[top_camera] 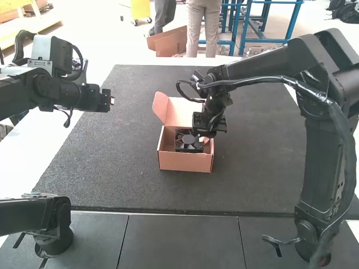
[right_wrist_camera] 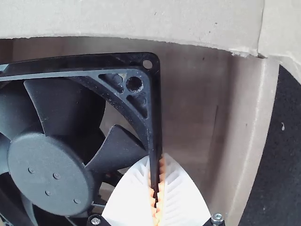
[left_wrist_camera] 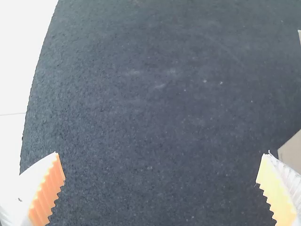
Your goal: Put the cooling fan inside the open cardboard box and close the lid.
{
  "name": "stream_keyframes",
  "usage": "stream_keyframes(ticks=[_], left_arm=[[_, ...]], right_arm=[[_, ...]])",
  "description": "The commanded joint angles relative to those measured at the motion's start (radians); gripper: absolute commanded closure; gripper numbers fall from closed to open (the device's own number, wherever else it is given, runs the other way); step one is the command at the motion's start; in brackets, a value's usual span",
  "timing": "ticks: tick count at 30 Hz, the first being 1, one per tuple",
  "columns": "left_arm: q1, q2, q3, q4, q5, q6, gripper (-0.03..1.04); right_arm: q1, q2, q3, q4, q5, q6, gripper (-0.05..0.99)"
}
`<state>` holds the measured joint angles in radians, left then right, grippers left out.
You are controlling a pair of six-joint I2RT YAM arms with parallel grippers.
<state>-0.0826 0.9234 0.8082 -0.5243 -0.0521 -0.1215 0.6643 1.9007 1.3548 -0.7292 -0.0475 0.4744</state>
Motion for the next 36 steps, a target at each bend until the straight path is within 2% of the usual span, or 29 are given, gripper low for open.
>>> stream_keyframes(ticks=[1, 3, 5, 6, 8, 10, 14, 16, 17, 19, 20, 22, 23, 29, 36], left_arm=[[0.012, -0.018, -0.003, 0.017, 0.009, -0.012, 0.04], [0.009, -0.018, -0.003, 0.024, 0.011, -0.012, 0.04], [0.006, -0.015, -0.001, 0.035, 0.011, -0.012, 0.04], [0.006, -0.011, 0.000, 0.041, 0.011, -0.012, 0.04], [0.004, -0.005, 0.002, 0.055, 0.011, -0.012, 0.04], [0.004, 0.008, 0.005, 0.067, 0.012, -0.012, 0.04], [-0.005, 0.046, 0.020, 0.090, 0.029, -0.012, 0.04], [-0.016, 0.075, 0.032, 0.104, 0.038, -0.010, 0.04], [-0.022, 0.089, 0.036, 0.113, 0.044, -0.012, 0.04], [-0.042, 0.120, 0.039, 0.136, 0.055, -0.012, 0.04], [-0.052, 0.137, 0.039, 0.153, 0.061, -0.012, 0.04], [-0.078, 0.167, 0.039, 0.185, 0.064, -0.015, 0.04], [-0.092, 0.183, 0.042, 0.204, 0.064, -0.018, 0.04], [-0.158, 0.272, 0.071, 0.276, 0.063, -0.037, 0.04], [-0.155, 0.371, 0.106, 0.339, 0.089, -0.053, 0.04]], right_arm=[[-0.006, -0.003, 0.047, 0.005, -0.031, -0.020, 0.76], [-0.005, -0.003, 0.060, 0.005, -0.029, -0.049, 0.53], [-0.006, -0.003, 0.084, -0.001, -0.028, -0.068, 0.35], [-0.008, -0.005, 0.102, -0.003, -0.029, -0.071, 0.29], [-0.008, -0.008, 0.144, -0.019, -0.054, -0.079, 0.23], [-0.014, -0.011, 0.216, -0.050, -0.107, -0.088, 0.18], [-0.066, -0.045, 0.383, -0.108, -0.164, -0.102, 0.13], [-0.095, -0.061, 0.441, -0.110, -0.153, -0.112, 0.11], [-0.109, -0.071, 0.458, -0.116, -0.114, -0.135, 0.10], [-0.138, -0.088, 0.461, -0.139, 0.037, -0.197, 0.08], [-0.154, -0.098, 0.443, -0.142, 0.092, -0.249, 0.06], [-0.192, -0.123, 0.392, -0.111, 0.156, -0.267, 0.05], [-0.209, -0.140, 0.368, -0.098, 0.170, -0.281, 0.05], [-0.258, -0.216, 0.195, 0.010, 0.141, -0.324, 0.03], [-0.270, -0.250, 0.055, 0.145, 0.071, -0.313, 0.03]])
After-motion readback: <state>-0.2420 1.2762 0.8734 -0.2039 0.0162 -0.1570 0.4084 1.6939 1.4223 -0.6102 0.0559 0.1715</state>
